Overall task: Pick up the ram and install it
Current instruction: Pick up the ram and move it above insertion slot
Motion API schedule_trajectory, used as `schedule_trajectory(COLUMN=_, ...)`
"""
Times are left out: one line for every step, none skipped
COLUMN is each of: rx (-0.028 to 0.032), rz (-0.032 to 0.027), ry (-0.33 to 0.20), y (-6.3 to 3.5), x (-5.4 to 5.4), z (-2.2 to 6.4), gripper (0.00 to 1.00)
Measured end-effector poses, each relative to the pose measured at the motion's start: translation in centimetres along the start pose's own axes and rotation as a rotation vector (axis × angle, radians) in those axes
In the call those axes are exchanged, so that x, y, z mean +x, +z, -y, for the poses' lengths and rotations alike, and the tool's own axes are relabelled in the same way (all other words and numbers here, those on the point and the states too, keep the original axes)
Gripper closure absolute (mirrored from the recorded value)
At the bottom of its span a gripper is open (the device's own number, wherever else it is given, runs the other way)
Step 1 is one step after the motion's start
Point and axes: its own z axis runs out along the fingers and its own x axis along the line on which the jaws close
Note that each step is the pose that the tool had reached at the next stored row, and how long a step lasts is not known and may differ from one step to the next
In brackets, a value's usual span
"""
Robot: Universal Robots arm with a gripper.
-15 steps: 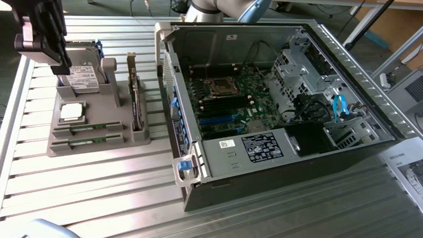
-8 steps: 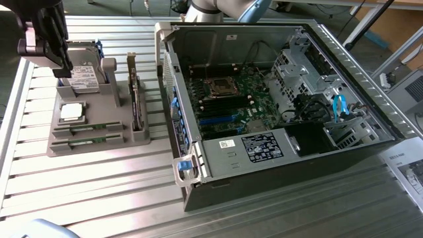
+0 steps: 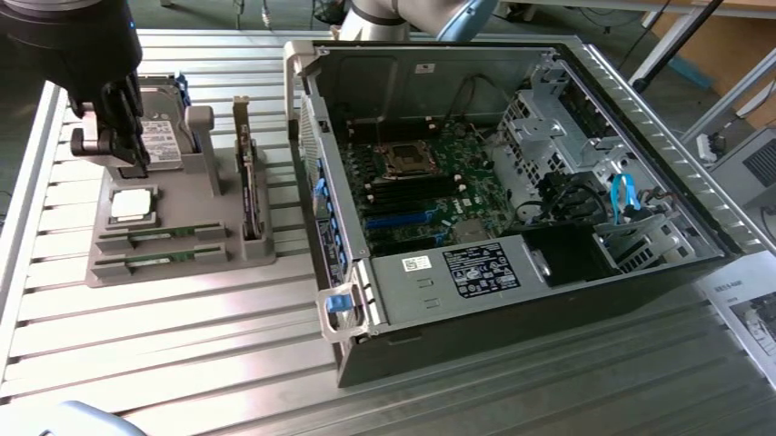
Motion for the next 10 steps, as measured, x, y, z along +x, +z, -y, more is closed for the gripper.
schedule_trajectory(rx=-0.0001, rz=-0.0001, ry=0.000, y=0.00, x=0.00, z=0.00, gripper=0.76)
schedule_trajectory(rx=0.0000, rz=0.0000, ry=0.000, y=0.00, x=0.00, z=0.00, gripper=0.76)
schedule_trajectory(rx=0.0001, rz=0.0001, ry=0.000, y=0.01, x=0.00, z=0.00, gripper=0.76)
schedule_trajectory(rx=0.0001, rz=0.0001, ry=0.000, y=0.01, x=0.00, z=0.00, gripper=0.76)
schedule_trajectory(rx=0.0001, rz=0.0001, ry=0.000, y=0.01, x=0.00, z=0.00, gripper=0.76)
schedule_trajectory(rx=0.0001, rz=0.0001, ry=0.000, y=0.02, x=0.00, z=0.00, gripper=0.76)
schedule_trajectory(rx=0.0005, rz=0.0004, ry=0.000, y=0.09, x=0.00, z=0.00, gripper=0.76)
schedule_trajectory(rx=0.0005, rz=0.0004, ry=0.000, y=0.18, x=0.00, z=0.00, gripper=0.76)
schedule_trajectory(rx=0.0002, rz=0.0001, ry=0.000, y=0.30, x=0.00, z=0.00, gripper=0.76)
schedule_trajectory(rx=0.0001, rz=0.0001, ry=0.000, y=0.49, x=-0.01, z=0.01, gripper=0.76)
